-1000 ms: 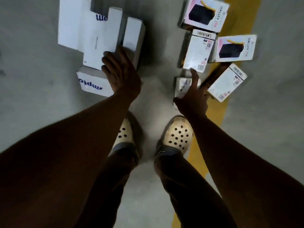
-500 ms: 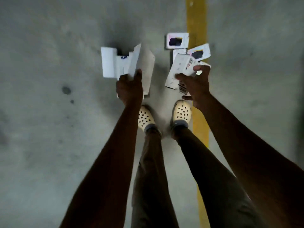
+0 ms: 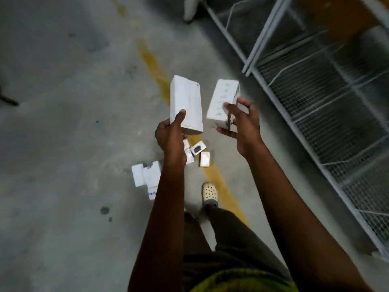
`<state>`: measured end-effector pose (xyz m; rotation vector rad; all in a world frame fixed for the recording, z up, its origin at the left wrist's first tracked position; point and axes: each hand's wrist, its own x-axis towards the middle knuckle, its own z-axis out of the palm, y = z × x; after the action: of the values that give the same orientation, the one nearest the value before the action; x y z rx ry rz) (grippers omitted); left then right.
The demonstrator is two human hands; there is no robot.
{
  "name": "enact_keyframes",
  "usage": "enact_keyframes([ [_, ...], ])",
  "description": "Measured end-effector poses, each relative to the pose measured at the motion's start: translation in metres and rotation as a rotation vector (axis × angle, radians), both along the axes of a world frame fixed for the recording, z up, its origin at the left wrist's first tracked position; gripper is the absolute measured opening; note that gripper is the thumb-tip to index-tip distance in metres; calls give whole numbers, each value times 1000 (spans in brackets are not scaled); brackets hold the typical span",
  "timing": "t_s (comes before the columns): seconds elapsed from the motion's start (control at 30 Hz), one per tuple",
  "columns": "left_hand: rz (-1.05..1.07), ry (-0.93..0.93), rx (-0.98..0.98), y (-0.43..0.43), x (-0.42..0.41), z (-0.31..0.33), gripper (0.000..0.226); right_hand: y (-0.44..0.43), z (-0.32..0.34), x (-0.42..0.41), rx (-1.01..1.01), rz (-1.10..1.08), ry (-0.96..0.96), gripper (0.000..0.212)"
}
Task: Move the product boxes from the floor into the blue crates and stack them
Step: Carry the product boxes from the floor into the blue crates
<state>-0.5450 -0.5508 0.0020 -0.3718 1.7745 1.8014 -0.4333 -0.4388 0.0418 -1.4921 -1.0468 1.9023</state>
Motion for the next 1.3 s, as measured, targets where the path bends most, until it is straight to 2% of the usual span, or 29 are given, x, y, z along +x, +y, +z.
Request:
enact_keyframes([
  [0.2,-188,20,242,69,83,94,29,32,73,106,117,-357,203,49],
  [0.43,-412,74,373,140,203,155,24,89,115,234,128,-547,452,46],
  [0.6,-505,10,478,213,305,179,35,139,135,350,206,-648,457,49],
  [0.8,-735,16,573,295,421,187,50,205,168,484,385,-787,373,51],
  [1.03,-974,23,689,408,506,195,34,271,163,587,438,-879,317,57],
  [1.13,-1116,216,617,479,527,199,35,310,159,617,473,-959,278,45],
  [1.3,-1227,924,530,615,567,202,41,410,168,669,541,-1030,228,30],
])
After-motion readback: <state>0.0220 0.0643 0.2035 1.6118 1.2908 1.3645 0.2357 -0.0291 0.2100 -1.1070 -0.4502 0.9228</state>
